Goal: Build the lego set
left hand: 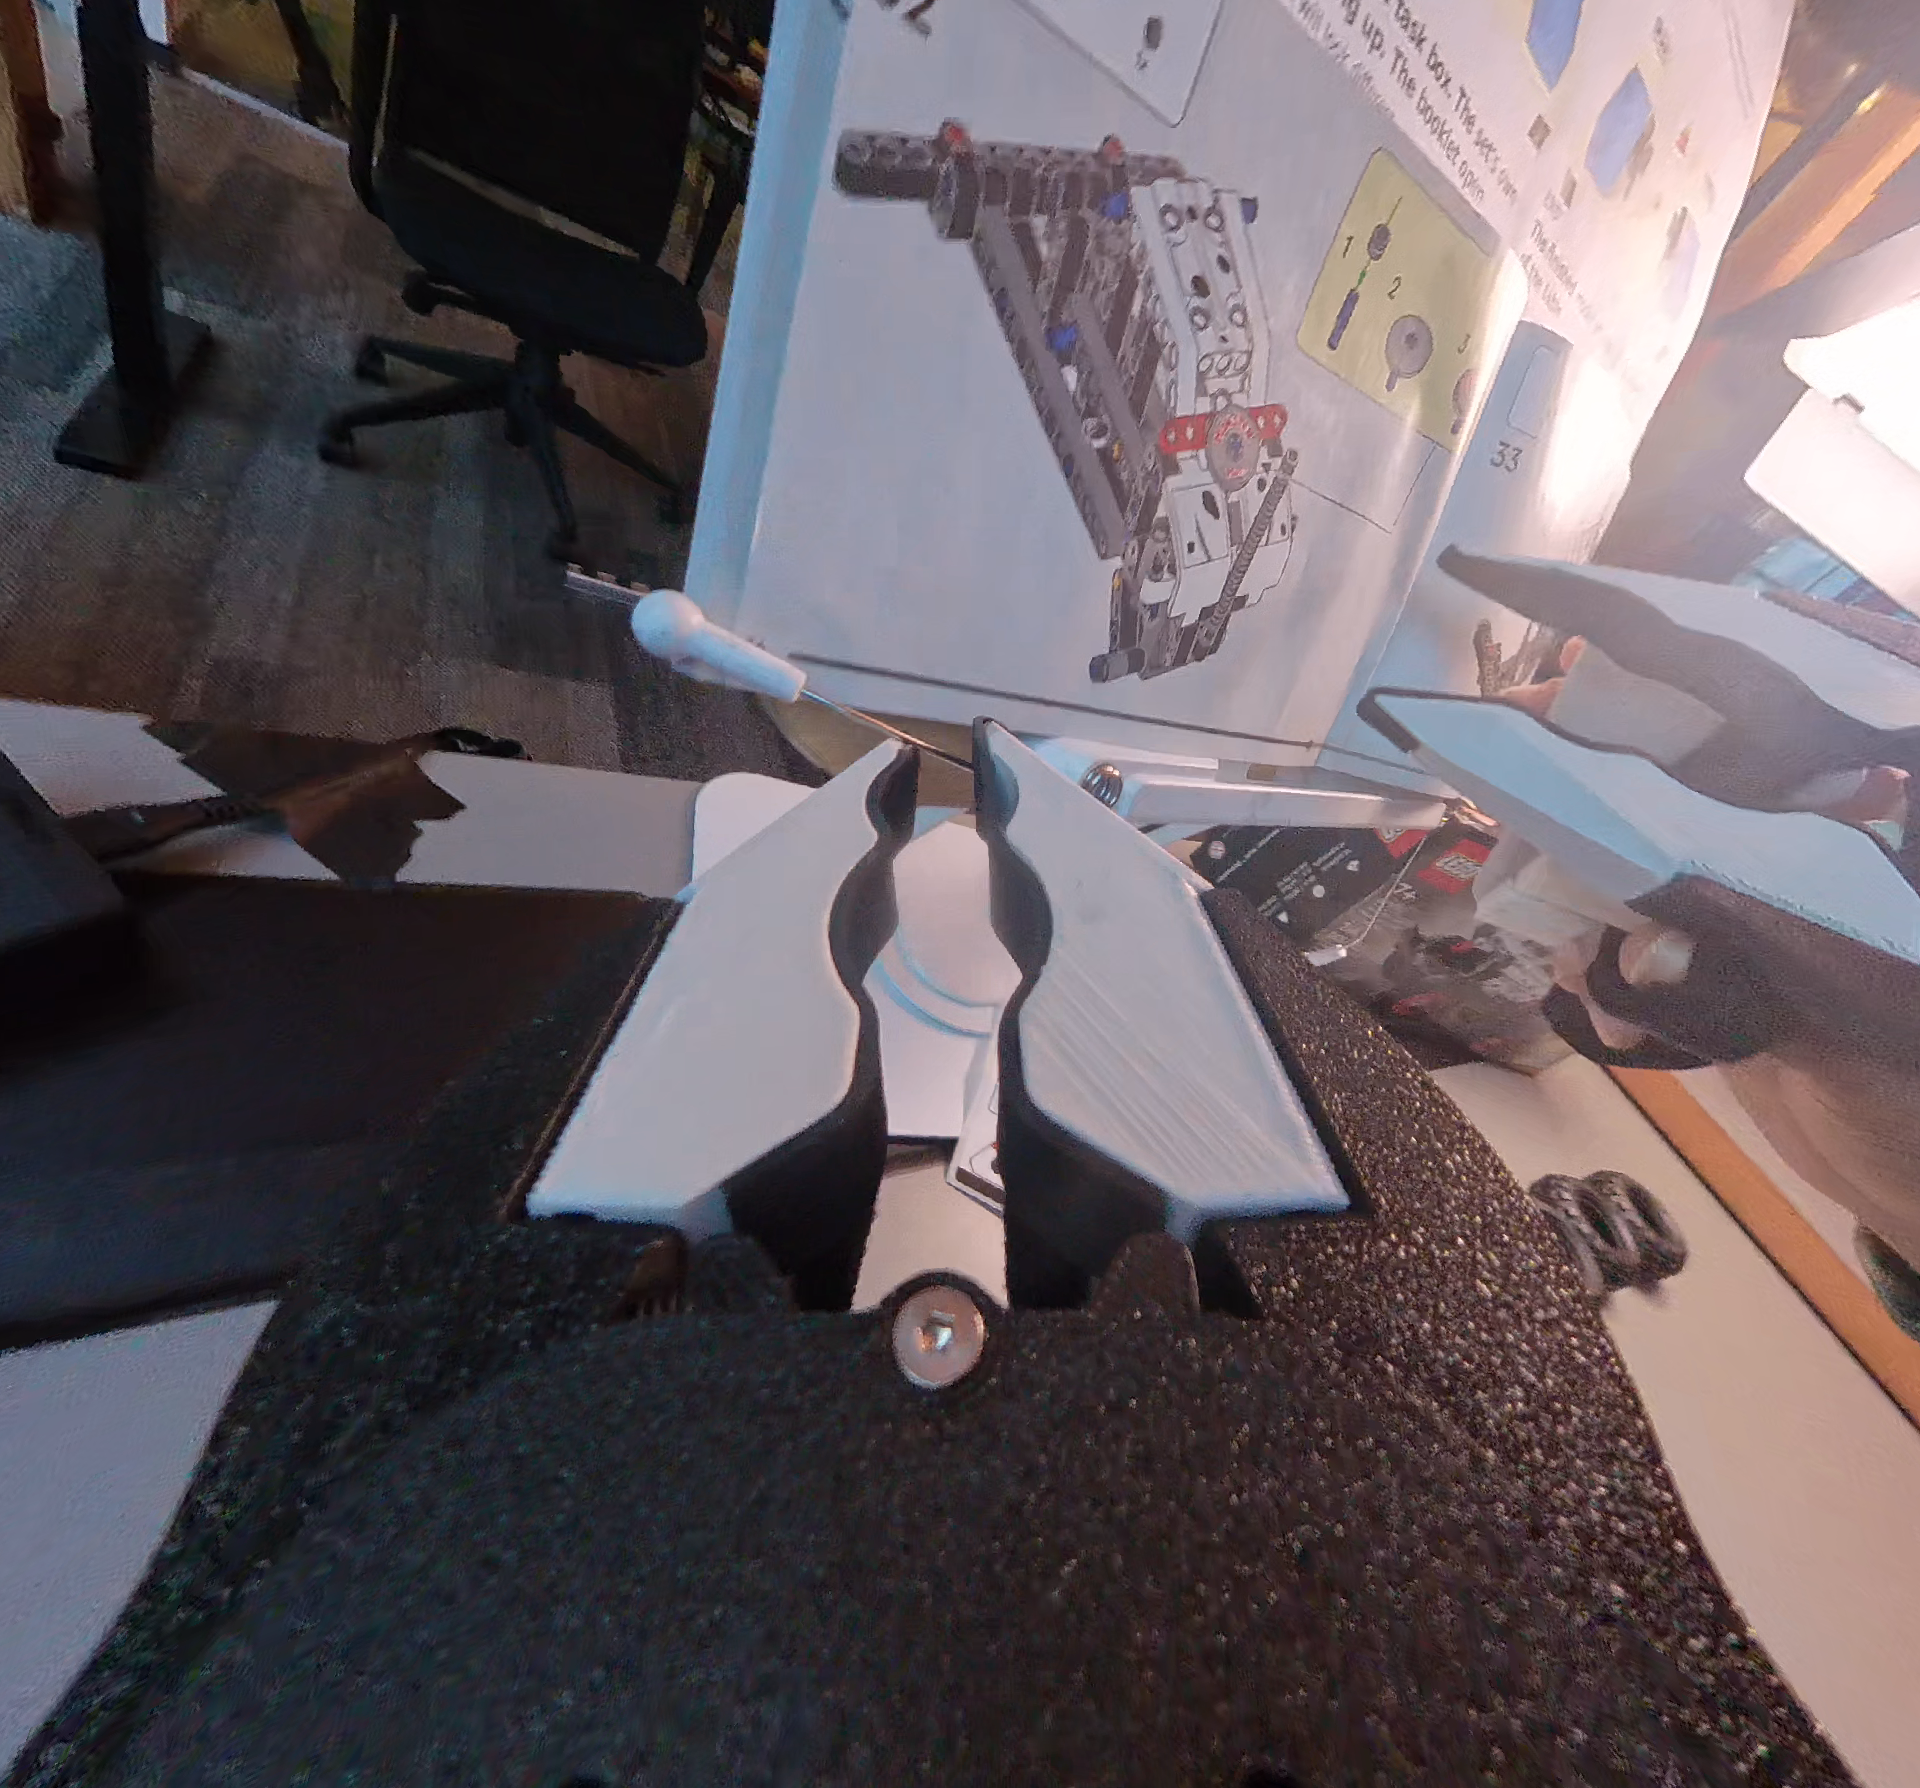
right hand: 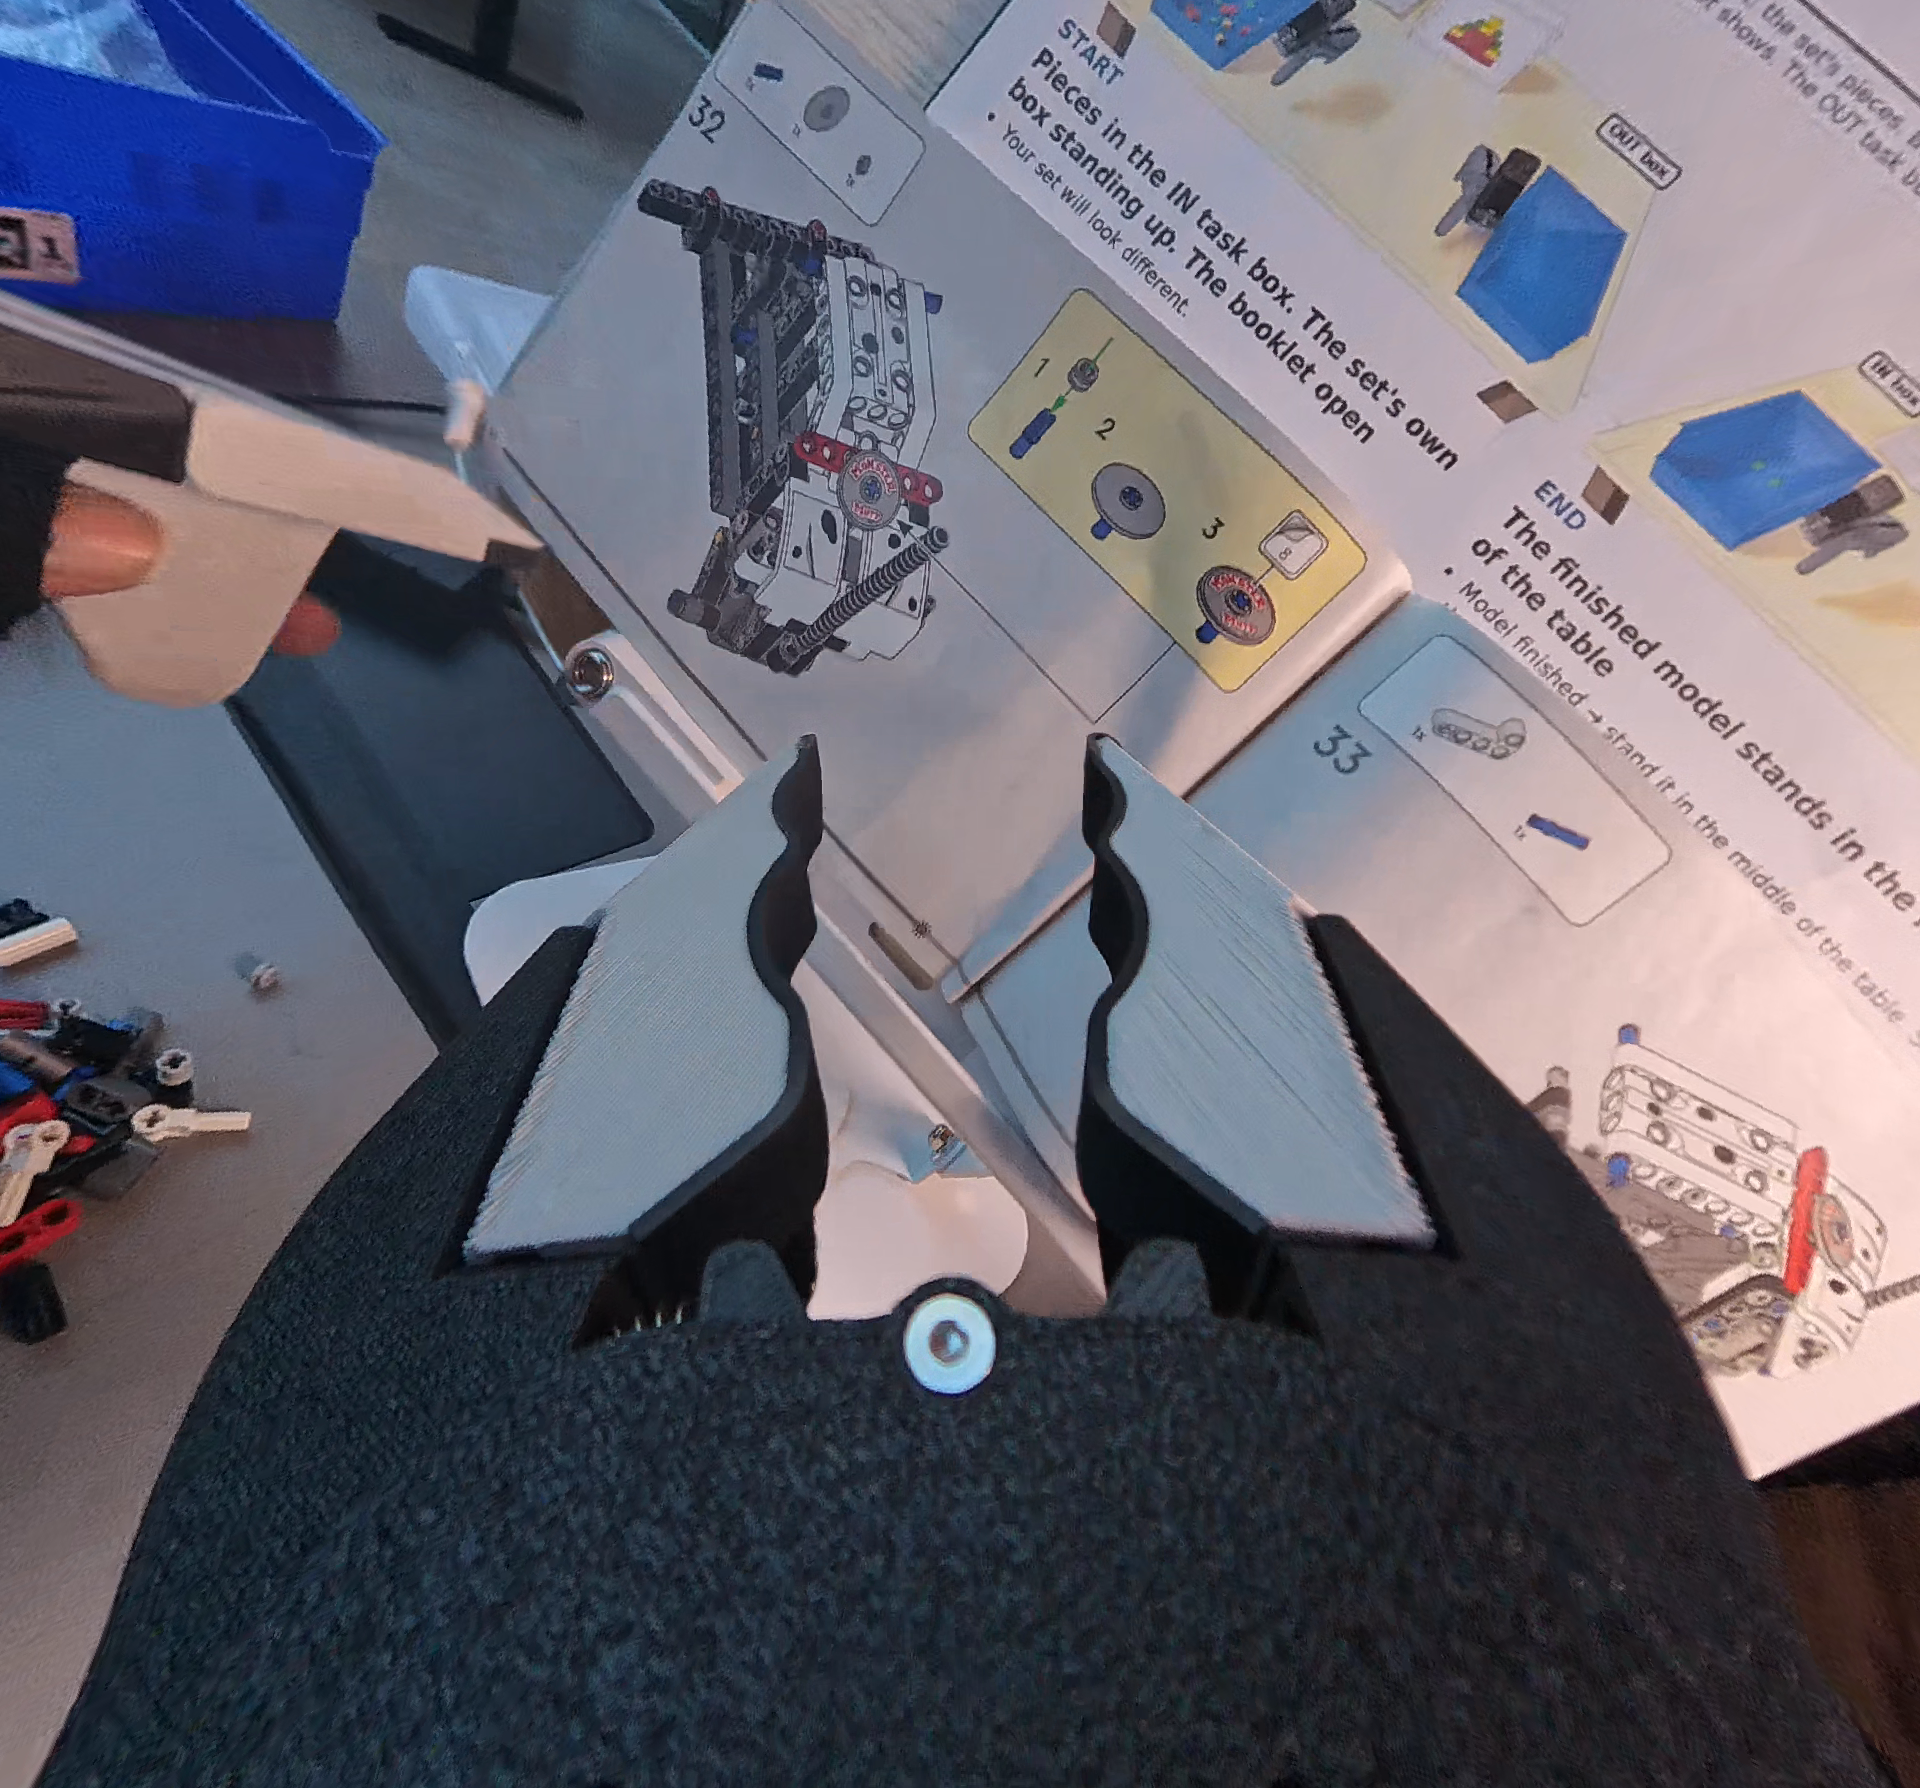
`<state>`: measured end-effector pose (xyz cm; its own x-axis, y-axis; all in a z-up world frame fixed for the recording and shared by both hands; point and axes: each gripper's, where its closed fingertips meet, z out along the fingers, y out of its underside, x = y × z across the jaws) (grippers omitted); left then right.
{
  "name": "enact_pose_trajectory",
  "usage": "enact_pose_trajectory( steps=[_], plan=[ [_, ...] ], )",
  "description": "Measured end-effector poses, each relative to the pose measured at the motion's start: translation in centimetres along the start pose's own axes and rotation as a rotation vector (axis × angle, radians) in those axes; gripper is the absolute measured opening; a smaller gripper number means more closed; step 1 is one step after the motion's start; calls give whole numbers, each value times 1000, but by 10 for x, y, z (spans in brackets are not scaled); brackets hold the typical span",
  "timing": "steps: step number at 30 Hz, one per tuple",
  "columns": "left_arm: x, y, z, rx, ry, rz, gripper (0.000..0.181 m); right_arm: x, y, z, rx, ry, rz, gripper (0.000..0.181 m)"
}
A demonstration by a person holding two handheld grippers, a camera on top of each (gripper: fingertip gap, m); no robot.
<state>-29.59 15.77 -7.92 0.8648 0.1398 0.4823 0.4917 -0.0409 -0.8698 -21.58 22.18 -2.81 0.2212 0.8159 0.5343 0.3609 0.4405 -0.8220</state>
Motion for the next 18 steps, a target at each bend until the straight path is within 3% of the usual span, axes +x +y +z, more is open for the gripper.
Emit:
enact_pose_trajectory(
  steps=[4, 9, 10, 16, 18],
  plan=[
    [-9, 12, -10, -15, 41, -169, 24, 16, -16, 15, -1, 99, -34, 83],
    [-7, 2, -31, 37, -9, -35, 36, 27, -16, 37, -30, 216, -121, 88],
    [-5, -2, -34, 41, -18, 13, 39, 26, -16, 37, -24, 220, -123, 85],
    [20, -30, -40, 96, -13, 258, 49, 44, -17, 21, 39, 288, -88, 17],
    [31, -34, -36, 108, 22, 297, 54, 49, -16, 13, 66, 258, -29, 7]
  ],
)
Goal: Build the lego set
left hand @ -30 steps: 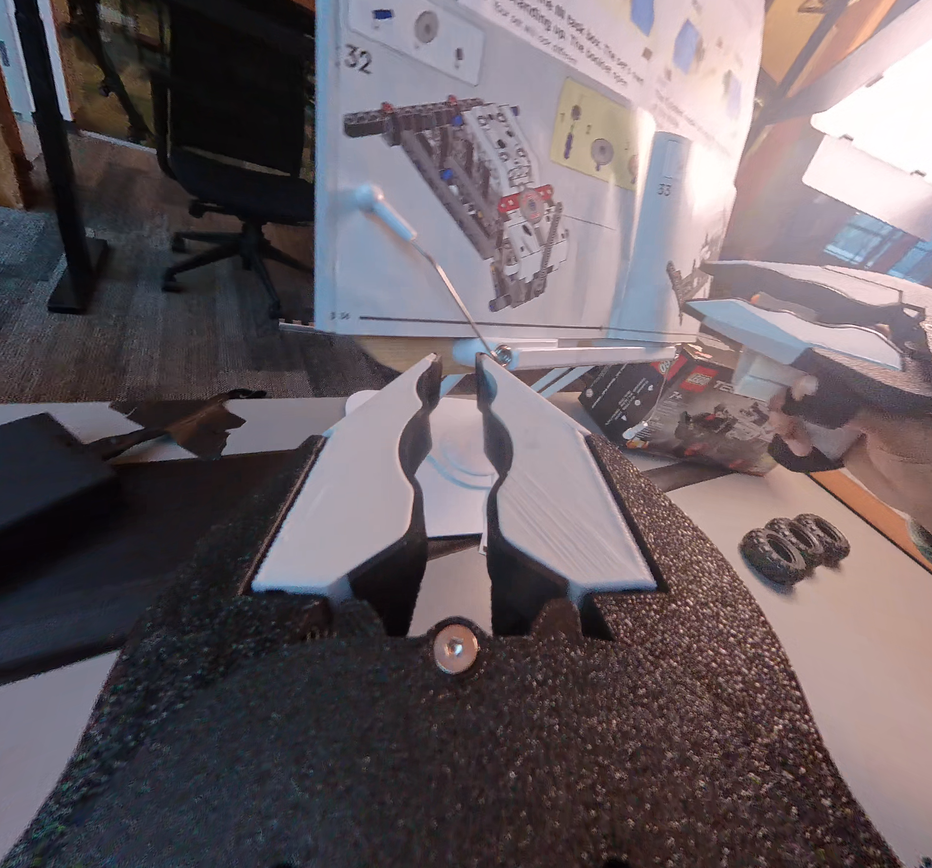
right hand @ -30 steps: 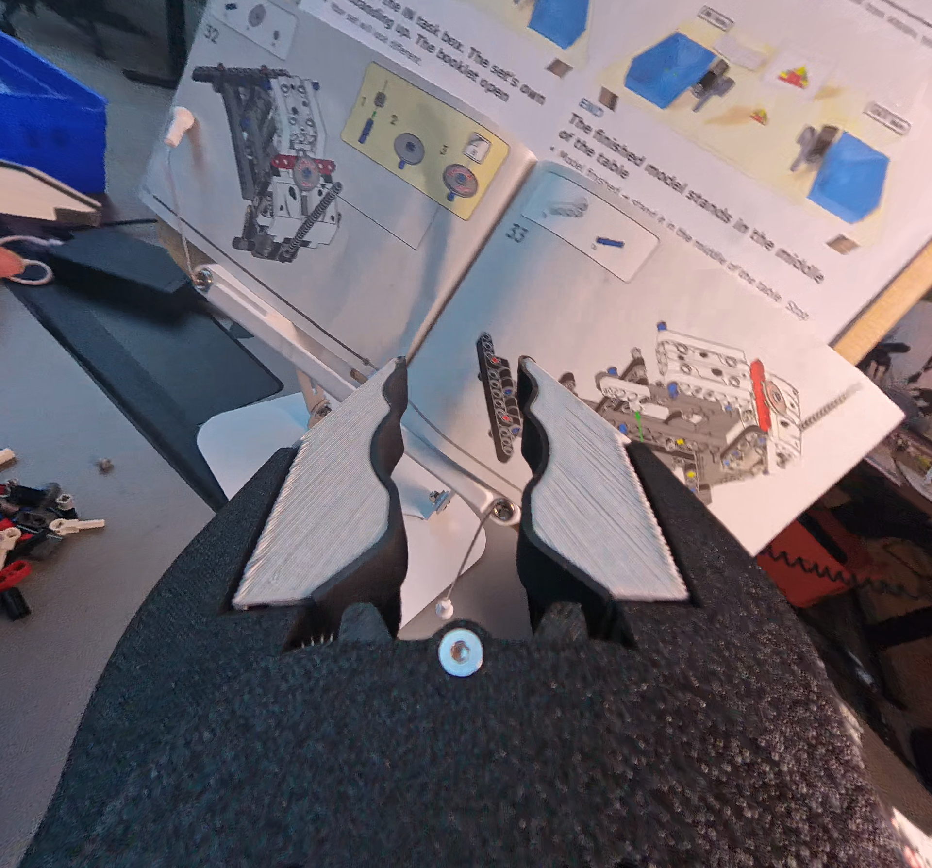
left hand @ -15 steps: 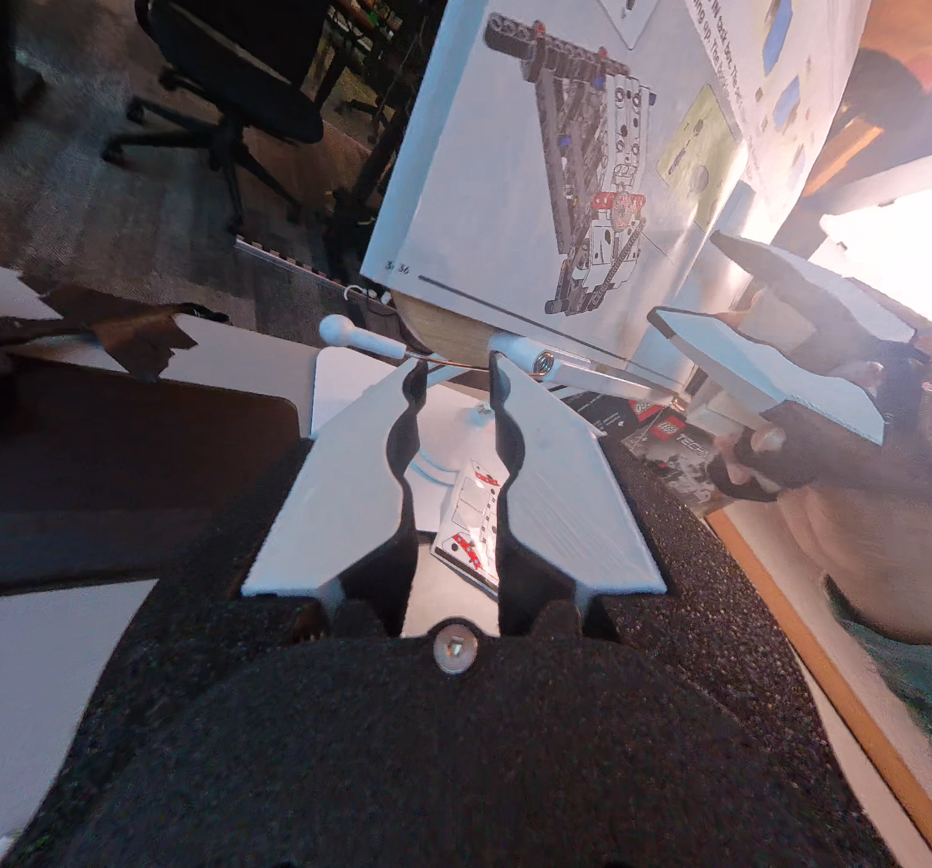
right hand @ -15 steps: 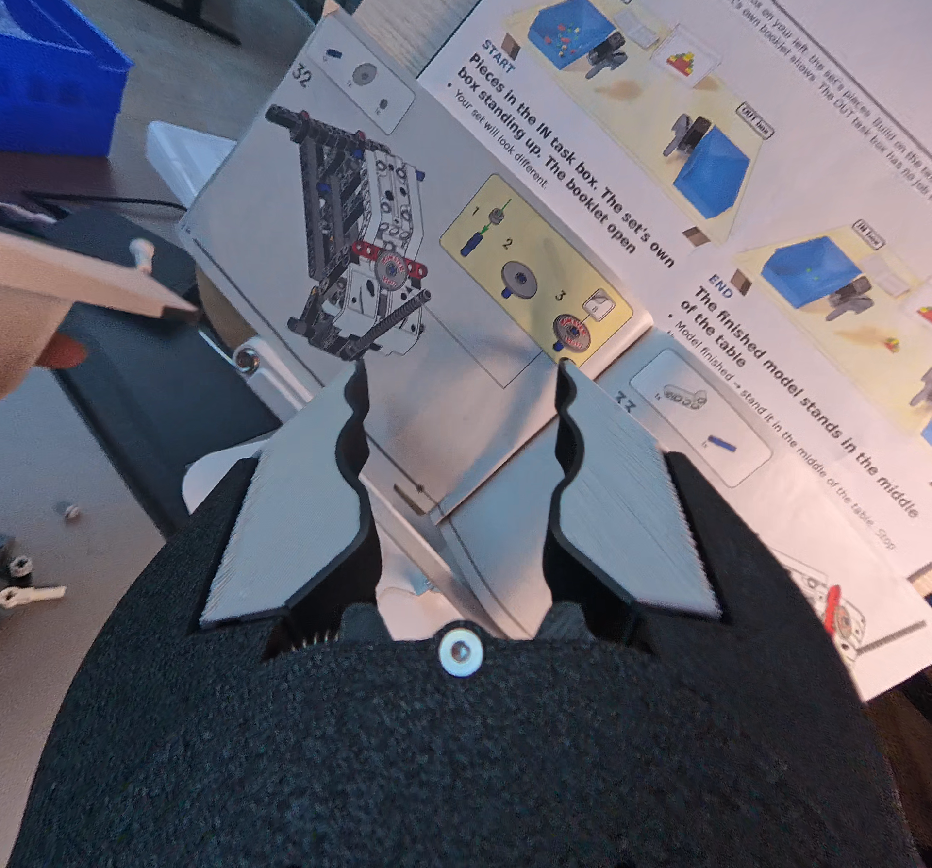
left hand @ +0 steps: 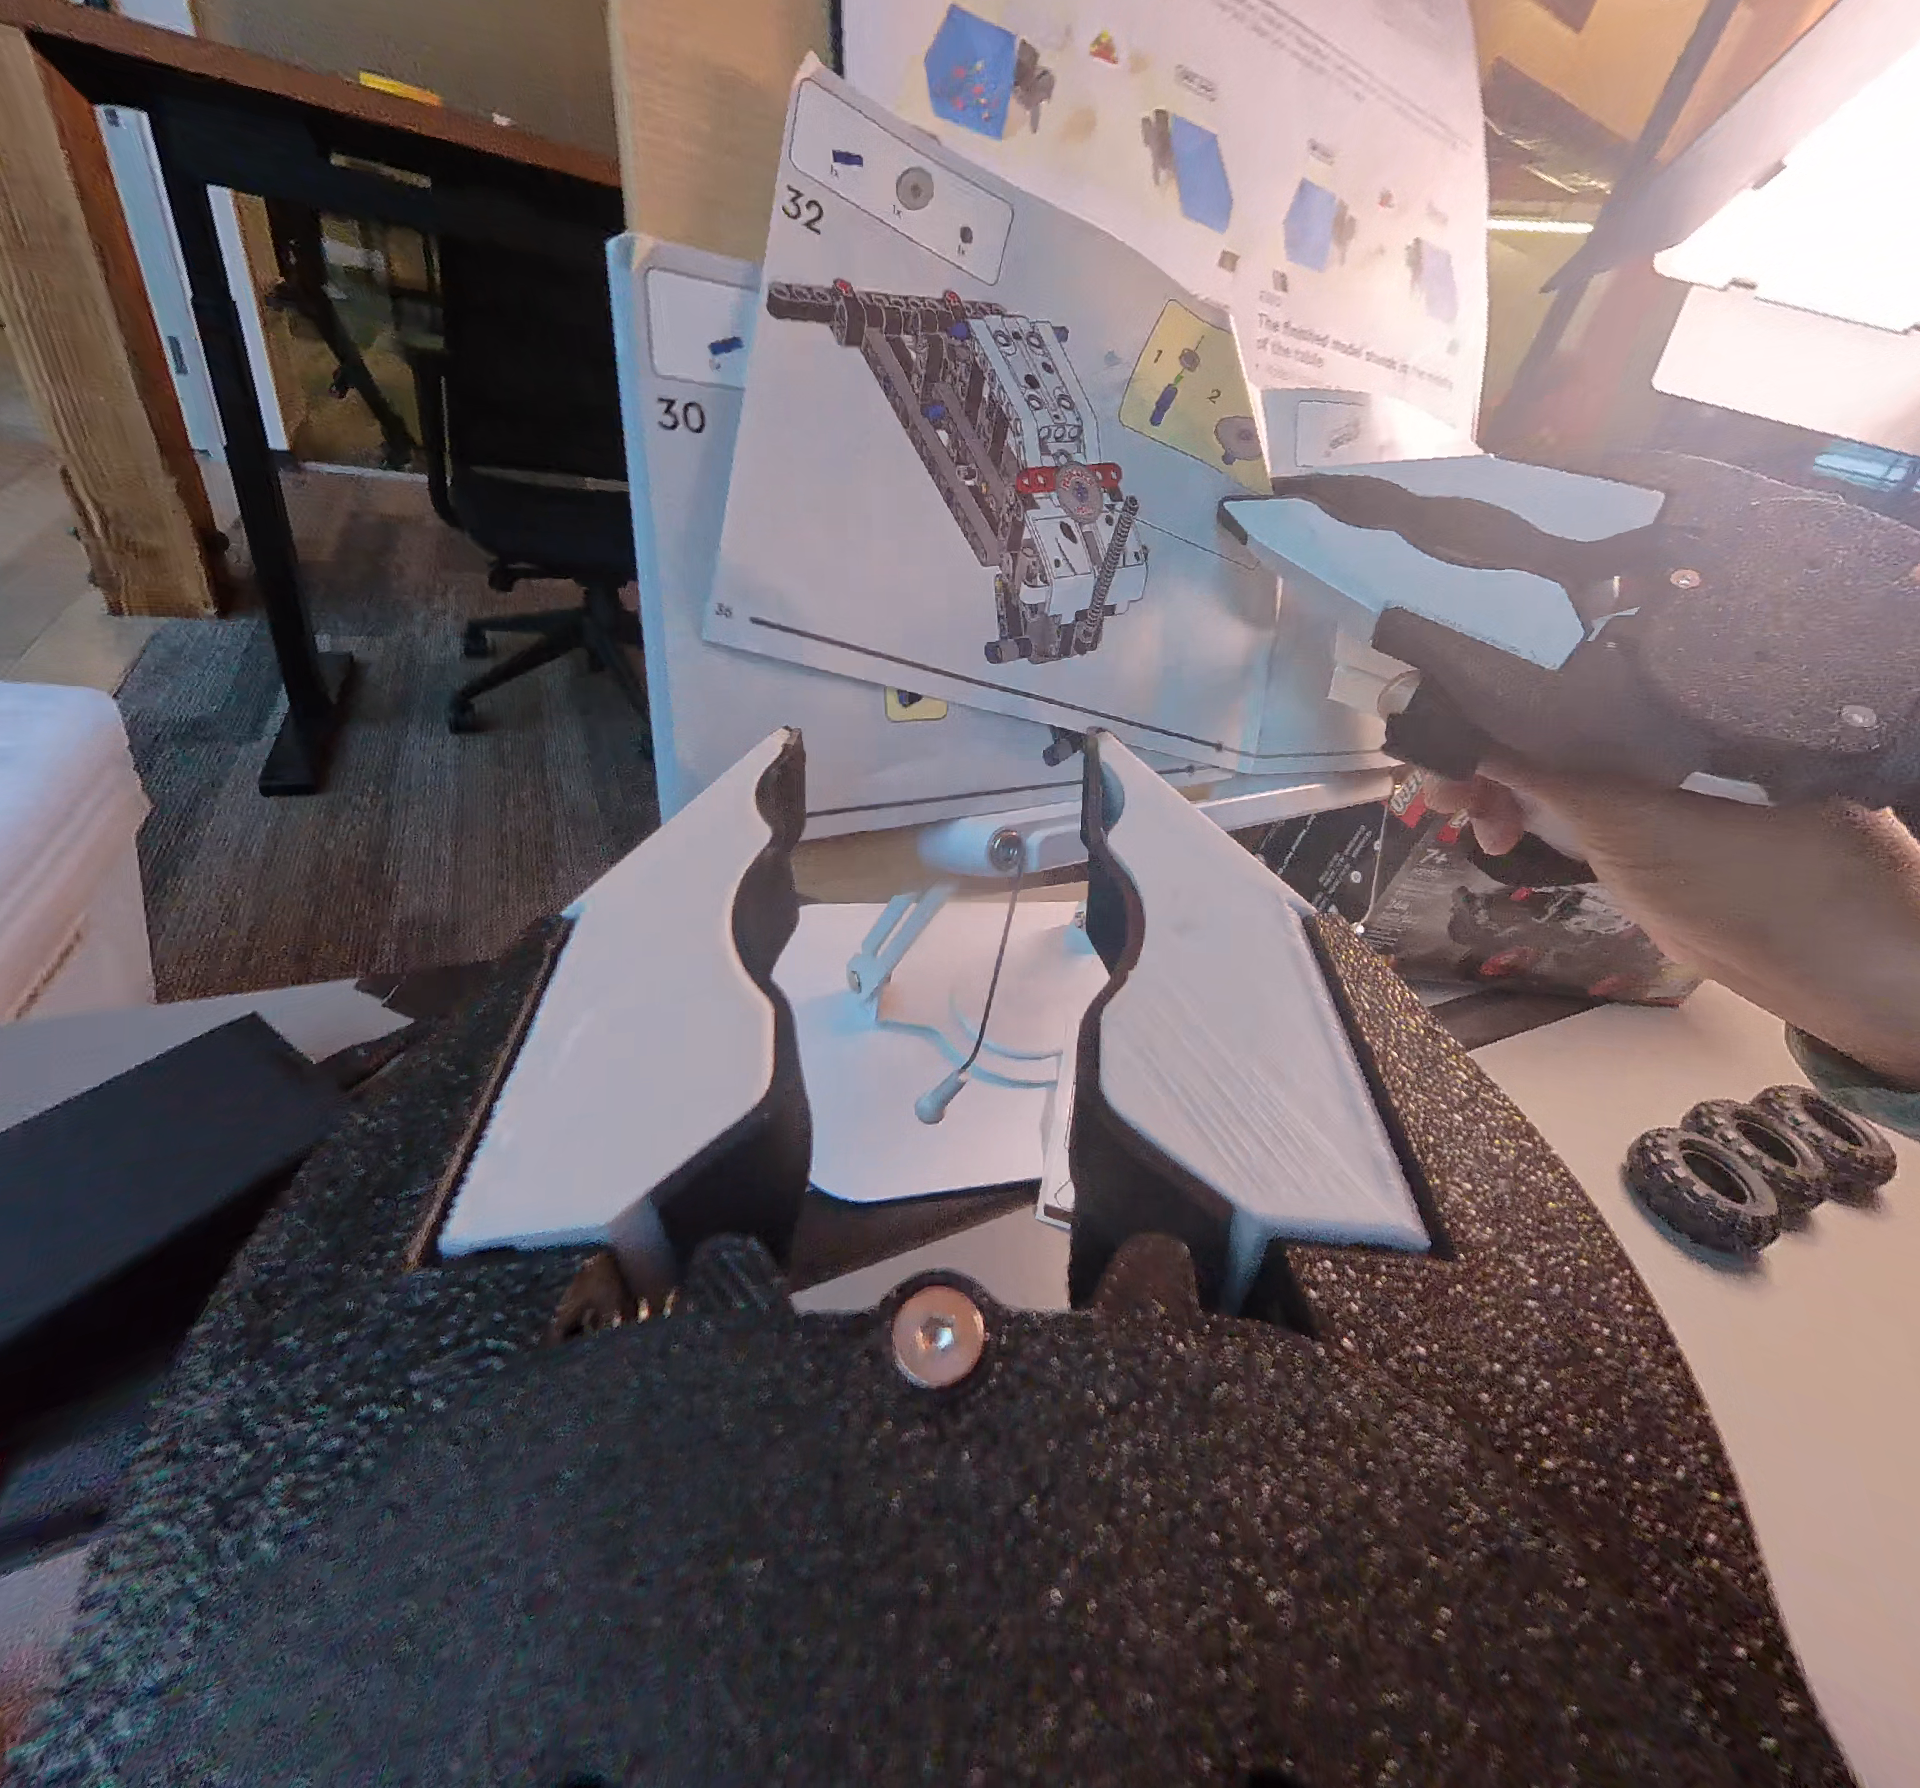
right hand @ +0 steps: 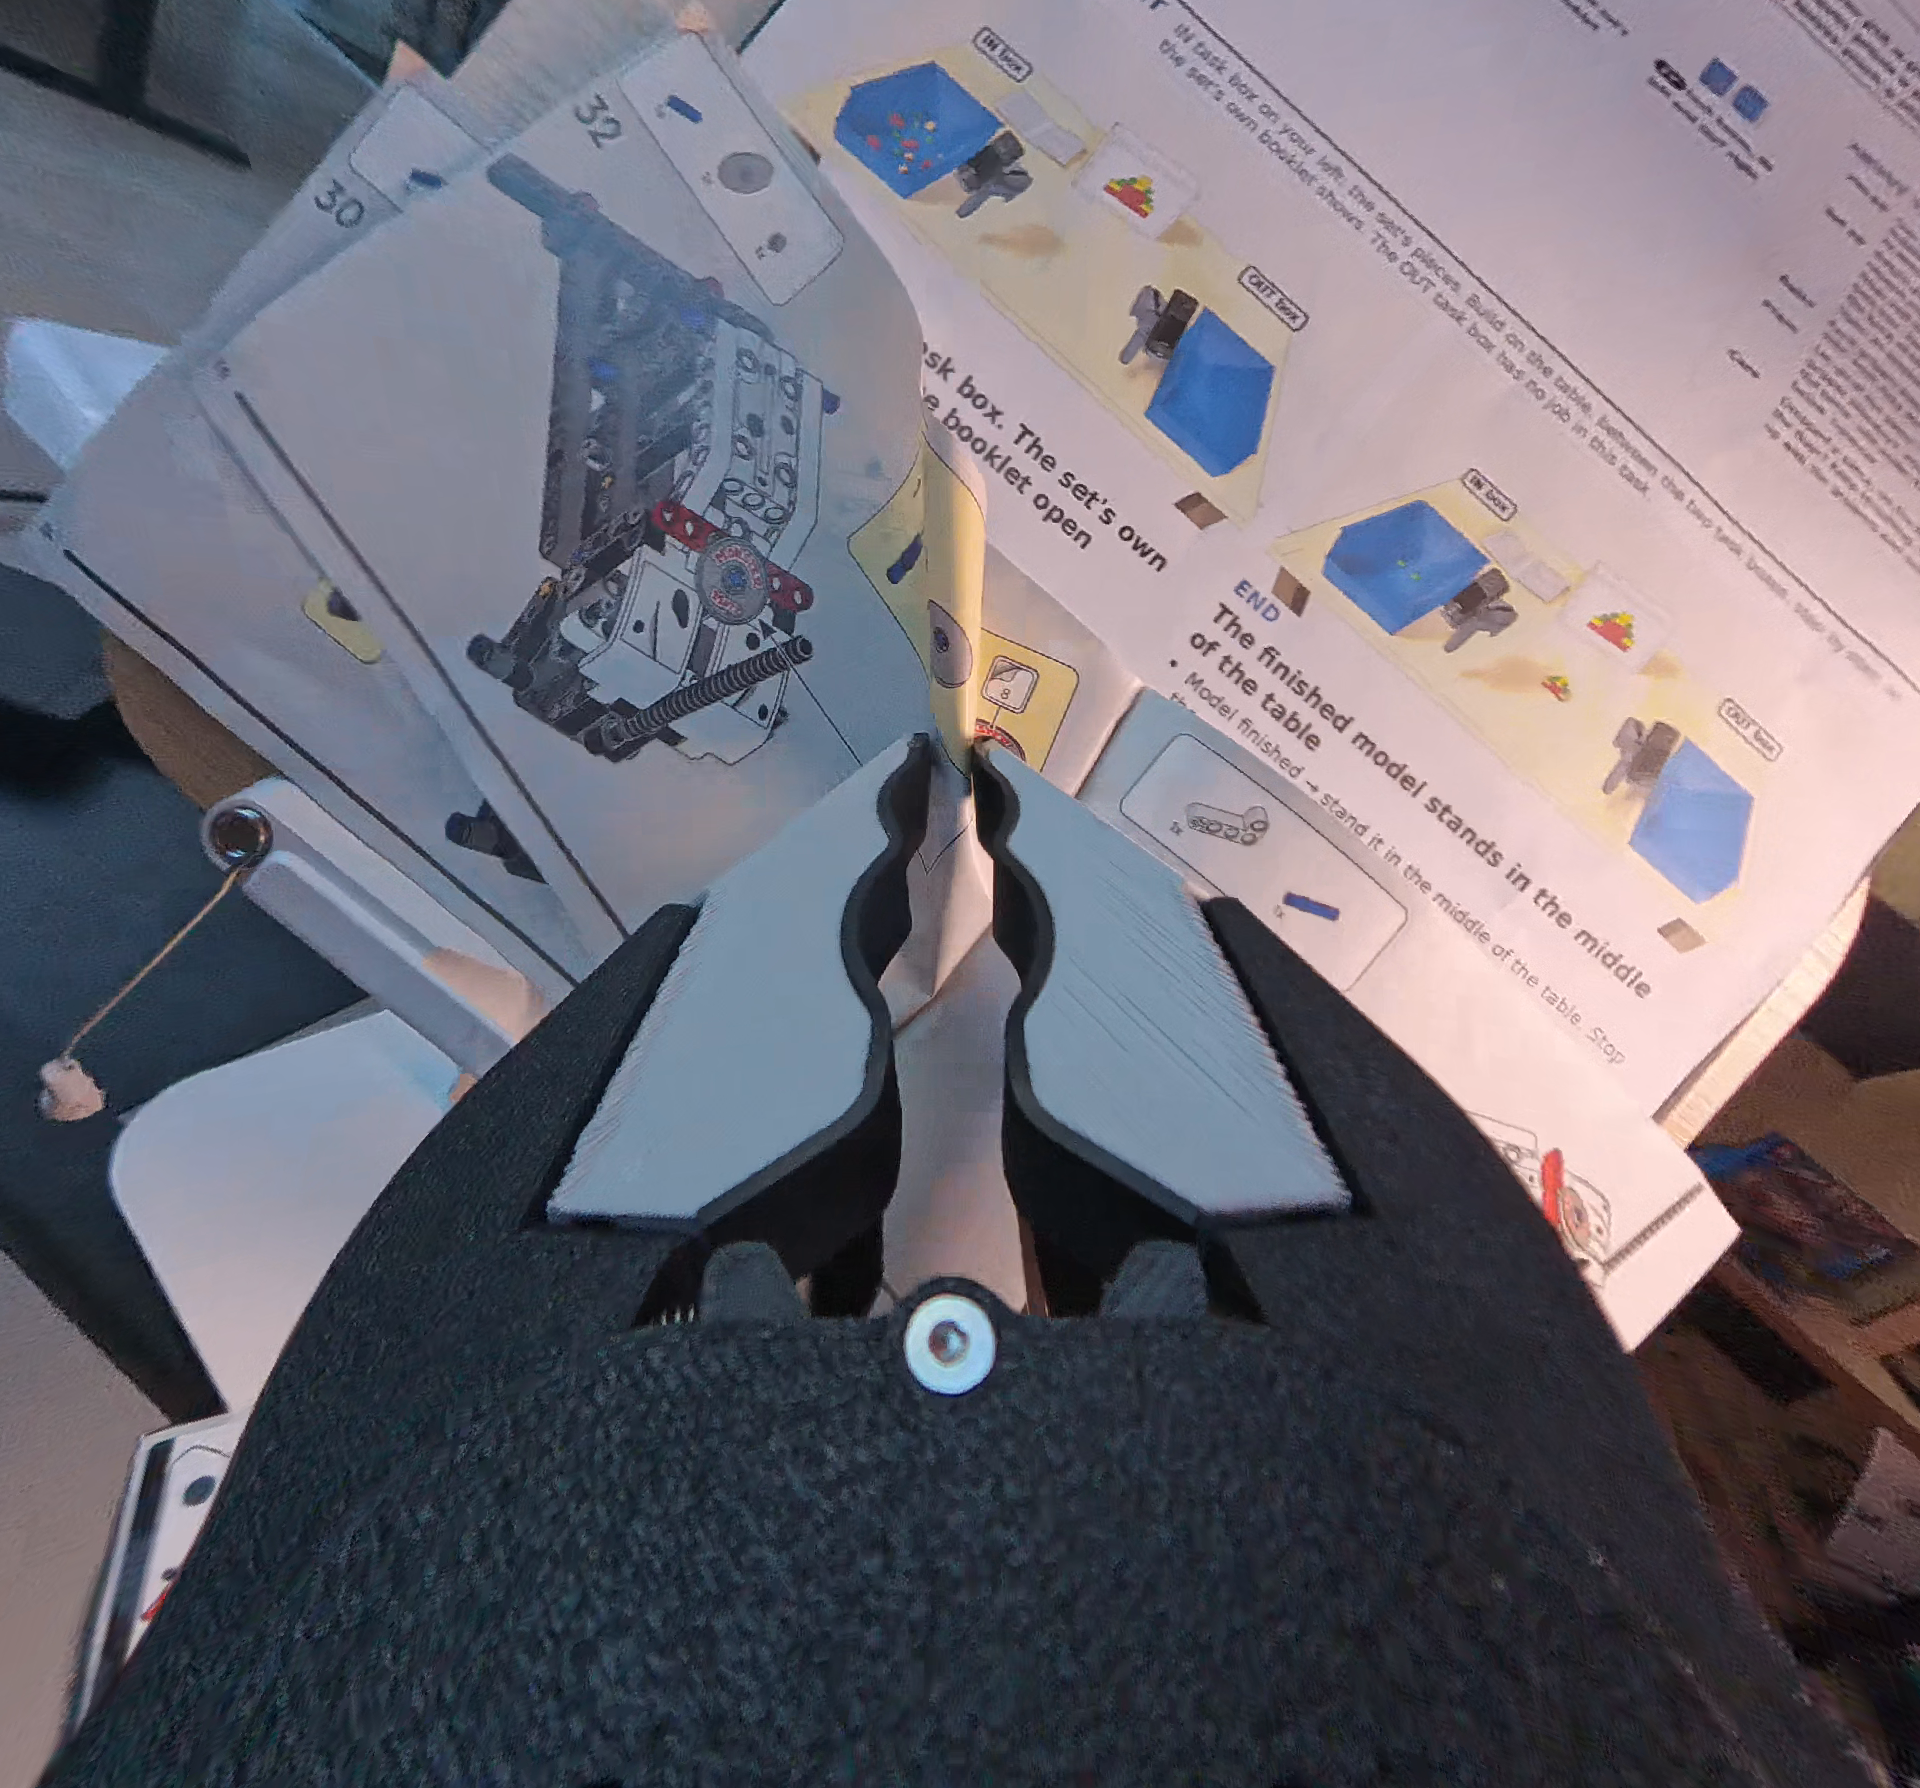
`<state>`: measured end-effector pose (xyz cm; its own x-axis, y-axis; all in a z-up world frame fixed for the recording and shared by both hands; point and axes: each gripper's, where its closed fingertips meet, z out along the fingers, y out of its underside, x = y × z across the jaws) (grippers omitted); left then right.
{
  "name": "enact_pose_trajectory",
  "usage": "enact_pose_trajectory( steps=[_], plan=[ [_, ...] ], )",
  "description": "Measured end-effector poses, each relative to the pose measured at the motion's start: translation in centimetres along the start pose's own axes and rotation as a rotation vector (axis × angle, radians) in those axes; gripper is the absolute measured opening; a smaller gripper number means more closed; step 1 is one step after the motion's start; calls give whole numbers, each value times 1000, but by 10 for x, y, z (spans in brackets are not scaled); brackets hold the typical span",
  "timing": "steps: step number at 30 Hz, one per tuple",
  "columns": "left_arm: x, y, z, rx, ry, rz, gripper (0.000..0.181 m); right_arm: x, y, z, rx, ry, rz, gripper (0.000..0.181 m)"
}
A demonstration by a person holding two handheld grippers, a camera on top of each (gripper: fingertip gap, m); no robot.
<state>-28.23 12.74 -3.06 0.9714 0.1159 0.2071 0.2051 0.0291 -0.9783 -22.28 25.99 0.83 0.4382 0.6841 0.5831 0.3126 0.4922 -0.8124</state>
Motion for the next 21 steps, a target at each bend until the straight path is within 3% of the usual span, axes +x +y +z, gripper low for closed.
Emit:
enact_pose_trajectory(
  steps=[8, 13, 15, 17, 18, 21],
  plan=[
    [2, -25, 42, -7, 10, 223, 71, 8, 0, -17, 64, -174, 212, 2],
    [8, -35, 57, -29, 63, 251, 77, 9, 2, -22, 127, -306, 337, 1],
    [23, -35, 55, -39, 158, 251, 56, 11, 3, -24, 147, -329, 367, 1],
    [40, -33, 48, -47, 243, 234, 14, 14, 5, -26, 153, -341, 391, 3],
    [51, -34, 43, -40, 291, 215, 1, 16, 6, -27, 150, -330, 387, 6],
    [88, -35, 30, 3, 397, 218, 0, 22, 3, -39, 160, -335, 431, 35]
  ],
)
